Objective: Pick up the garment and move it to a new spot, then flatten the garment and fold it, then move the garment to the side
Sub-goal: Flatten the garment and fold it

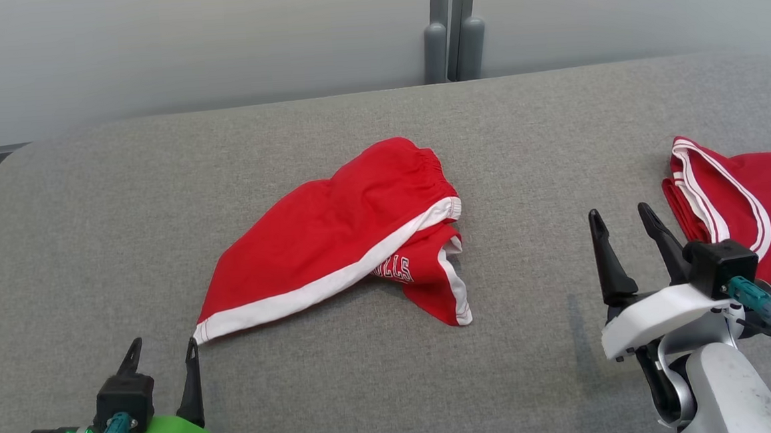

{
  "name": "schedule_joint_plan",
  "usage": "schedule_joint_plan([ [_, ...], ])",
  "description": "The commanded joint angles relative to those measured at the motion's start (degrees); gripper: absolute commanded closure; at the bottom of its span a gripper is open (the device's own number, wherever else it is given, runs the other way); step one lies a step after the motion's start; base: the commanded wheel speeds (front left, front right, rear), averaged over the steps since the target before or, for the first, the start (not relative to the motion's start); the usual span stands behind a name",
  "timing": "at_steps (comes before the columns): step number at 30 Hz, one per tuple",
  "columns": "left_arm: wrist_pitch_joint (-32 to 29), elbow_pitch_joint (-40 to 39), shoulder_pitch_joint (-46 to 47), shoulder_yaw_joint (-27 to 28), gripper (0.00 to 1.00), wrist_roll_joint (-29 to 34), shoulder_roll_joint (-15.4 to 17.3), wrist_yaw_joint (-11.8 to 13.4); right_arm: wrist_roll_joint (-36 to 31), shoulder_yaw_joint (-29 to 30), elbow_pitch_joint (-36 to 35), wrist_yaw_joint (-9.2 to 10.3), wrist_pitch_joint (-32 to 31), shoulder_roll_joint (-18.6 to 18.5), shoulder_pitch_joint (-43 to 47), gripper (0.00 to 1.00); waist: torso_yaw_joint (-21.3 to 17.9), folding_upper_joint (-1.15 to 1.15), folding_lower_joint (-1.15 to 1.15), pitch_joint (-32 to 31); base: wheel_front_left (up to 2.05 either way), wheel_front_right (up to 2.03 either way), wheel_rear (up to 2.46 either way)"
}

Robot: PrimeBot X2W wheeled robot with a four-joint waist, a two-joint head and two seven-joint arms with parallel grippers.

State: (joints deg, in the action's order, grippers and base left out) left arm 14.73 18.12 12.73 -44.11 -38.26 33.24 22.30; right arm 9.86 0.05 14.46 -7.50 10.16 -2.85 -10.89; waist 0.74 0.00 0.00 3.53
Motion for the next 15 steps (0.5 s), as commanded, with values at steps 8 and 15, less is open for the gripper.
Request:
schedule_joint_plan([
  [8, 0.46, -10.1, -4.93, 5.8, 0.0, -2.42, -1.66, 1.28, -0.42, -0.38, -0.96, 0.03, -0.63, -0.11, 1.56, 0.0, 1.16, 0.0, 0.0, -3.39, 0.0, 0.0, 0.0],
  [15, 0.49, -11.87, -6.51, 9.38, 0.0, -1.31, -3.42, 0.0, -0.46, -1.39, -2.4, 0.03, -1.55, -0.11, 2.69, 0.0, 1.39, 0.0, 0.0, -4.82, 0.0, 0.0, 0.0],
])
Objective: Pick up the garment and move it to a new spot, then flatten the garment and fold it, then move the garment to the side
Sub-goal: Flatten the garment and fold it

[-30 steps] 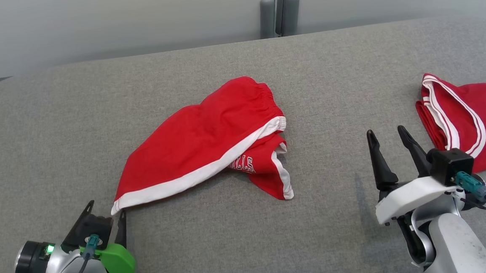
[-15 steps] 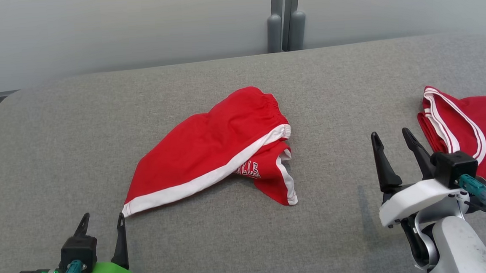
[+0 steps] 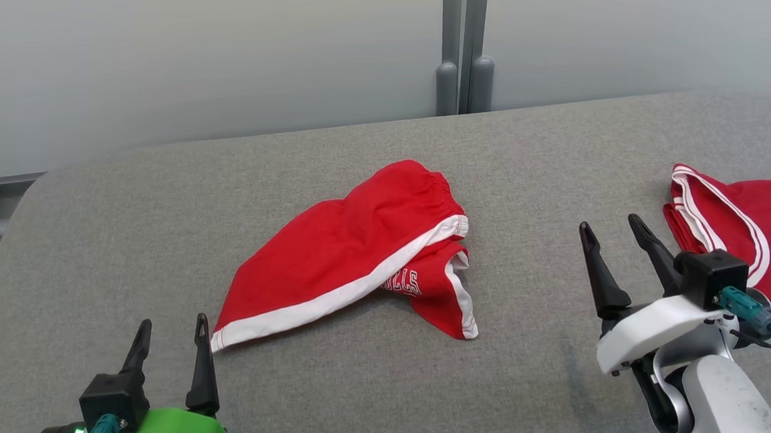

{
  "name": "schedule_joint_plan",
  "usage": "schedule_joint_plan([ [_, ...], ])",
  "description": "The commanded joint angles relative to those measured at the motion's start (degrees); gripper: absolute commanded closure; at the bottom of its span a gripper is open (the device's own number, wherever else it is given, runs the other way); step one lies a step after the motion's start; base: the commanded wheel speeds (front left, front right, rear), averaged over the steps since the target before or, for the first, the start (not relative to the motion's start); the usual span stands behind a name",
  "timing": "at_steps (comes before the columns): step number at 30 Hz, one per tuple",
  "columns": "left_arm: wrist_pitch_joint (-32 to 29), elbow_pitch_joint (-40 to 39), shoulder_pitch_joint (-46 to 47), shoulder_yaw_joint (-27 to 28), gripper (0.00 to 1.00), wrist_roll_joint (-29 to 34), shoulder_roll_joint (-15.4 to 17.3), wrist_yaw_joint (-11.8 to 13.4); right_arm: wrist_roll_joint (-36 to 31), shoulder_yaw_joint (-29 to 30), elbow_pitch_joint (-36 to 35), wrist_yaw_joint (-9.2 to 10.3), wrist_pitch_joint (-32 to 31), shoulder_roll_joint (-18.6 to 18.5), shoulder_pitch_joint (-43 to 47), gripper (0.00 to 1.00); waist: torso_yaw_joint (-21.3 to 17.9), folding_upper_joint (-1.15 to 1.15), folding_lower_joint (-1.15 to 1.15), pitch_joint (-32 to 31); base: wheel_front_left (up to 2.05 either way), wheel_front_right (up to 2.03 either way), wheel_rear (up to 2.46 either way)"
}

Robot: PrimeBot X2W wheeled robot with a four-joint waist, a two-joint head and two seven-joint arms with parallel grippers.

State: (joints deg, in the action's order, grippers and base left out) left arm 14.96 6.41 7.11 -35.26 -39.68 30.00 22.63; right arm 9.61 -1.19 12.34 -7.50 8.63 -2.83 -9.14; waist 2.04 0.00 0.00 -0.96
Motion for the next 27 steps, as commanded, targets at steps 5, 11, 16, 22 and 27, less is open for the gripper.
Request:
schedule_joint_plan([
  [5, 0.26, -0.42, -2.4, 4.03, 0.0, -0.5, -2.09, -2.16, 0.25, -1.35, -1.15, 0.03, -0.92, -0.14, 2.26, 0.0, -0.02, 0.0, 0.0, -1.19, 0.0, 0.0, 0.0],
  [11, 0.26, -0.01, -4.46, 8.4, 0.0, -1.36, -4.3, -5.37, 0.75, -2.72, -1.58, 0.03, -1.64, -0.15, 3.33, 0.0, -0.33, 0.0, 0.0, -1.88, 0.0, 0.0, 0.0],
  [16, 0.26, 0.91, -5.31, 10.34, 0.0, -0.54, -5.51, -7.19, 1.23, -3.39, -1.28, 0.03, -1.7, -0.14, 3.45, 0.0, -0.47, 0.0, 0.0, -2.11, 0.0, 0.0, 0.0],
  [22, 0.26, 1.75, -5.76, 11.82, 0.0, -0.01, -6.61, -8.52, 1.48, -3.48, -0.94, 0.03, -1.36, -0.14, 3.45, 0.0, -0.36, 0.0, 0.0, -2.1, 0.0, 0.0, 0.0],
  [27, 0.26, 2.36, -5.9, 12.54, 0.0, 0.66, -7.19, -9.25, 1.6, -3.39, -0.61, 0.03, -1.18, -0.14, 3.16, 0.0, -0.18, 0.0, 0.0, -1.96, 0.0, 0.0, 0.0],
])
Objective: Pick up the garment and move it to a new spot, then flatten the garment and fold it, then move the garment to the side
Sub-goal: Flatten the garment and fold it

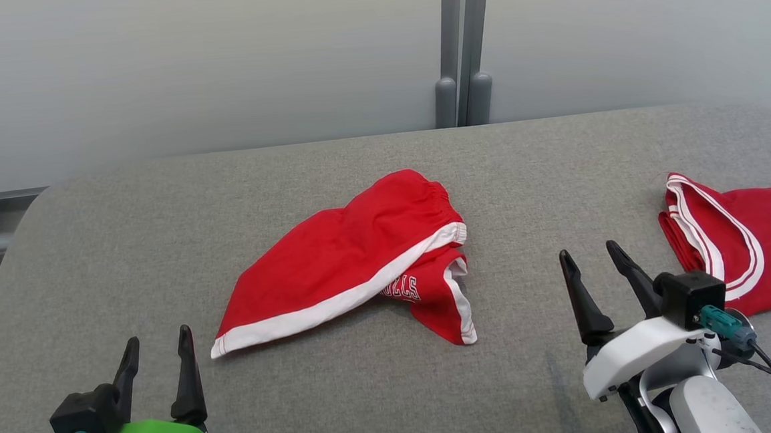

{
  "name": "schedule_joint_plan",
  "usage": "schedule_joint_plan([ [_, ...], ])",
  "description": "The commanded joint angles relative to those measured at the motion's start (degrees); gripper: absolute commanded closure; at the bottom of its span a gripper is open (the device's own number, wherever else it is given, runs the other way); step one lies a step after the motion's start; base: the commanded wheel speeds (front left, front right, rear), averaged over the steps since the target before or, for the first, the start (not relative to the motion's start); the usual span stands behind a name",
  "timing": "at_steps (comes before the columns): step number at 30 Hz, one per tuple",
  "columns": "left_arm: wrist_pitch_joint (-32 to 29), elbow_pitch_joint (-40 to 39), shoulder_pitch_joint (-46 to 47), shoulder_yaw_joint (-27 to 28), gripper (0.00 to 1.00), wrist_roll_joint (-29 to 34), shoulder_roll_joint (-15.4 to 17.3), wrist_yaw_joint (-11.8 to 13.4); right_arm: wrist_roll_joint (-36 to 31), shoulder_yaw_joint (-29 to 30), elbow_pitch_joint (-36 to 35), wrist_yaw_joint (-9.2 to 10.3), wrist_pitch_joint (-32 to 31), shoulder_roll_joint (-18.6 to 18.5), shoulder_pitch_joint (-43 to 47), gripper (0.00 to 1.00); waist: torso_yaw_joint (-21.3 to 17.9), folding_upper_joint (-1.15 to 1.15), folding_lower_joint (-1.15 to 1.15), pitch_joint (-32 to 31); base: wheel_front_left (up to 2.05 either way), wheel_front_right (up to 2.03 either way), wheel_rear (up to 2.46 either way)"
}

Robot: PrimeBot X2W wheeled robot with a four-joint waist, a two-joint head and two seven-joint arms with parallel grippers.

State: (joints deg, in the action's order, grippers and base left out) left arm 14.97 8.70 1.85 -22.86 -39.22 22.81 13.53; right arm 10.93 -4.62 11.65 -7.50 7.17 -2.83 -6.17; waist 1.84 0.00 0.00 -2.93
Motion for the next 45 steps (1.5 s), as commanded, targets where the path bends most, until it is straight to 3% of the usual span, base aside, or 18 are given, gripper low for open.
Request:
schedule_joint_plan([
  [1, 0.25, 0.18, -0.64, 0.19, 0.0, 0.43, -0.1, -0.31, 0.27, 0.06, 0.14, 0.03, 0.3, -0.14, 0.11, 0.0, 0.07, 0.0, 0.0, 0.06, 0.0, 0.0, 0.0],
  [12, 0.25, 0.94, 0.67, -0.08, 0.0, 2.1, -1.01, -1.14, 2.48, 0.2, 2.32, 0.03, -2.25, -0.13, -3.61, 0.0, 1.65, 0.0, 0.0, 1.55, 0.0, 0.0, 0.0],
  [21, 0.21, 0.99, 2.58, -0.74, 0.0, 3.16, -2.04, -1.53, 6.79, 0.21, 9.45, 0.03, -8.6, -0.71, -12.65, 0.0, 4.85, 0.0, 0.0, 5.64, 0.0, 0.0, 0.0],
  [31, 0.2, 2.13, 6.19, -1.08, 0.0, 4.97, -4.26, -3.02, 19.98, -7.32, 20.2, 0.03, -16.71, -7.41, -22.4, 0.0, 10.32, 0.0, 0.0, 10.85, 0.0, 0.0, 0.0],
  [45, 0.2, 3.43, 7.54, 0.58, 0.0, 6.68, -6.52, -4.53, 34.13, -20.15, 21.53, 0.02, -17.42, -15.44, -26.96, 0.0, 12.89, 0.0, 0.0, 13.55, 0.0, 0.0, 0.0],
])
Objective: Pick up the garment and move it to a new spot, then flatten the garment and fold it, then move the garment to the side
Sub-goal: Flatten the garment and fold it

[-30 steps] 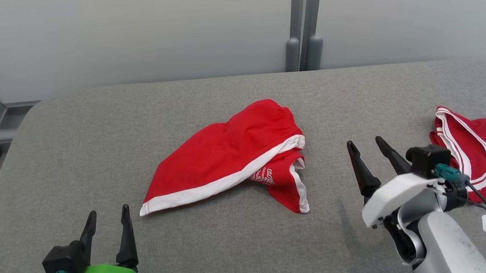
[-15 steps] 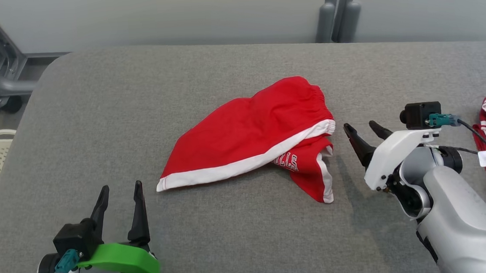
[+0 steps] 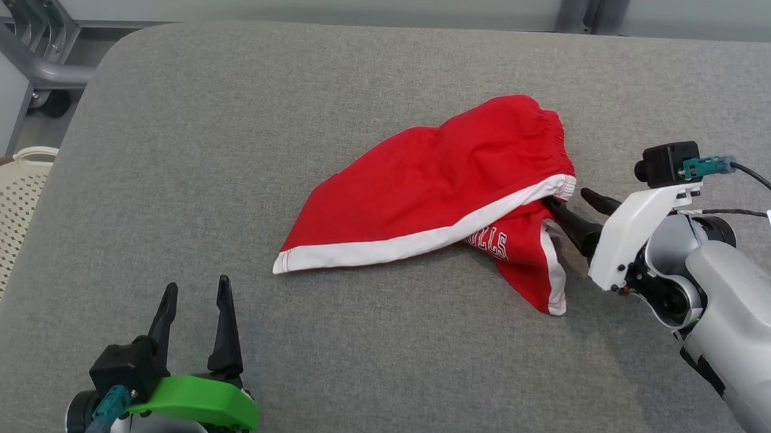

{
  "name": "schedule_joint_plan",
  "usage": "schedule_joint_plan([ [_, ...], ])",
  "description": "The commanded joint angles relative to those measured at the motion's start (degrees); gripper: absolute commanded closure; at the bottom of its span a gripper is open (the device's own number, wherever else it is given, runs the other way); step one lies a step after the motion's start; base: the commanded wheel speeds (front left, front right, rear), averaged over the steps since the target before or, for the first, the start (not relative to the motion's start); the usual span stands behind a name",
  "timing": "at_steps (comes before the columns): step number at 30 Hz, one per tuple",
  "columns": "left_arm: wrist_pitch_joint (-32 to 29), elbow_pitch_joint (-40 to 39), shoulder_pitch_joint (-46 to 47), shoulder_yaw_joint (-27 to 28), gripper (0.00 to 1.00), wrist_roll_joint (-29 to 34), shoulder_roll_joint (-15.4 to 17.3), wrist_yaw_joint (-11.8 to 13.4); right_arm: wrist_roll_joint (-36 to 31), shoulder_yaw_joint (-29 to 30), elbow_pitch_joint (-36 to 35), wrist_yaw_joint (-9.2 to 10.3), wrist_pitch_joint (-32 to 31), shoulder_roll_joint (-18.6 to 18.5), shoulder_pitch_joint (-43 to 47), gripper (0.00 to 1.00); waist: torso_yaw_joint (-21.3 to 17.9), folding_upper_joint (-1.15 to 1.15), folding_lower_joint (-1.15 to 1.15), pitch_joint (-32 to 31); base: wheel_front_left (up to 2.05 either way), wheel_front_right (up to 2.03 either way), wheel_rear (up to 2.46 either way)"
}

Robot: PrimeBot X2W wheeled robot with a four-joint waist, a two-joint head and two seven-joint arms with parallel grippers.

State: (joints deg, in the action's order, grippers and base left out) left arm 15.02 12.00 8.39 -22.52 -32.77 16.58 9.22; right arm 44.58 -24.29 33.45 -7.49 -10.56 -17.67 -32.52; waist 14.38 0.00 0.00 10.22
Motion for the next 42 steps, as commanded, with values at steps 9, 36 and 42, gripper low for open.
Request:
schedule_joint_plan([
  [9, 0.16, 0.87, 0.9, 1.38, 0.0, 1.4, -1.15, -1.12, 5.9, -9.1, -2.73, 0.01, 6.01, -5.27, -2.51, 0.22, 0.17, 0.0, 0.0, 0.82, 0.0, 0.0, 0.0],
  [36, 0.16, 2.74, 0.38, 2.88, 0.0, 3.21, -2.66, -2.79, 16.73, -22.83, -2.19, 0.01, 14.32, -10.38, -7.39, 0.55, 0.14, 0.0, 0.0, 0.74, 0.0, 0.0, 0.0],
  [42, 0.15, 2.9, -0.47, 3.19, 0.0, 3.16, -2.67, -2.91, 17.61, -24.68, -2.59, 0.01, 16.73, -11.51, -7.97, 1.0, -0.42, 0.0, 0.0, 0.21, 0.0, 0.0, 0.0],
])
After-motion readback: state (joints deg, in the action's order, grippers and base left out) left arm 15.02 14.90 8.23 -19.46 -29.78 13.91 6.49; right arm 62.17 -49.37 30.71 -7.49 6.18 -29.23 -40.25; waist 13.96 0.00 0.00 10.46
